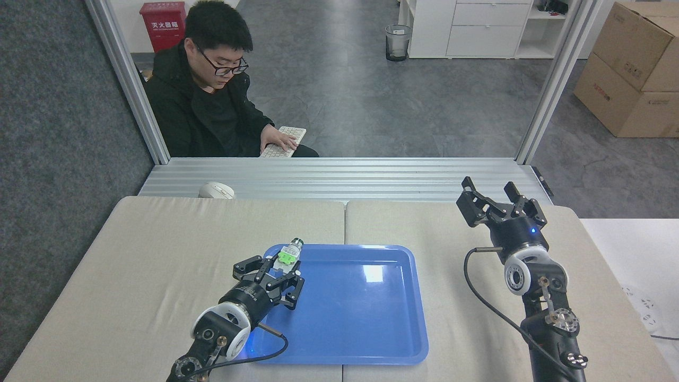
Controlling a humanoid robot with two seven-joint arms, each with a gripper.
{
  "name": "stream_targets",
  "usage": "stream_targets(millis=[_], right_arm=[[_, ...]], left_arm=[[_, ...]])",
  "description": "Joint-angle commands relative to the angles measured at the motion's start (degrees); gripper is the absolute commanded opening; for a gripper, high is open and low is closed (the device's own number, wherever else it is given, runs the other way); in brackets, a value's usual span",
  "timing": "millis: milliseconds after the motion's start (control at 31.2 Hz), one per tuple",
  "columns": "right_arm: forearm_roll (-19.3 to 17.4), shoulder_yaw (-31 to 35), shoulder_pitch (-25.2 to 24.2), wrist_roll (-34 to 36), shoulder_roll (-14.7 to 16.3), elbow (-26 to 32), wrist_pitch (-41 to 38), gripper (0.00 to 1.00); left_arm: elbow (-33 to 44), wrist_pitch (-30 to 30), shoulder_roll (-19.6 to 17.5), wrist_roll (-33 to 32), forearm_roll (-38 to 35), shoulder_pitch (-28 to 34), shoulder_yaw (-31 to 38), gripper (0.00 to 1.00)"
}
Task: Pick up switch part and place in tray
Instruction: 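Carry the switch part with the left gripper over the blue tray, then open the left gripper to release the part into the tray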
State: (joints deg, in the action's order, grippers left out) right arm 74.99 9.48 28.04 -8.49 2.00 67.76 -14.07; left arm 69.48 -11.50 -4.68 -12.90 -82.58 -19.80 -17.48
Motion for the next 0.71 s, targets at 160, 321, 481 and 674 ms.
stream_targets(millis=[160, 321, 481, 674], right_arm=[[0.0, 0.0, 0.0, 0.0, 0.0, 0.0, 0.0, 1.00], [0.0, 0.0, 0.0, 0.0, -0.1, 0.0, 0.0, 1.00], [0.0, 0.0, 0.0, 0.0, 0.0, 0.0, 0.0, 1.00], [0.0, 0.0, 0.0, 0.0, -0.1, 0.0, 0.0, 1.00]], left_arm=[[-1.4, 0.2, 4.2, -0.5, -1.1, 3.2, -6.3, 0.30], [1.7, 1.7, 4.2, -0.4, -0.7, 3.2, -5.9, 0.53], [7.1, 7.2, 4.2, -0.4, -0.6, 2.7, -5.7, 0.88], [8.6, 12.6, 3.7, 0.8, -0.1, -0.6, -2.5, 0.99]])
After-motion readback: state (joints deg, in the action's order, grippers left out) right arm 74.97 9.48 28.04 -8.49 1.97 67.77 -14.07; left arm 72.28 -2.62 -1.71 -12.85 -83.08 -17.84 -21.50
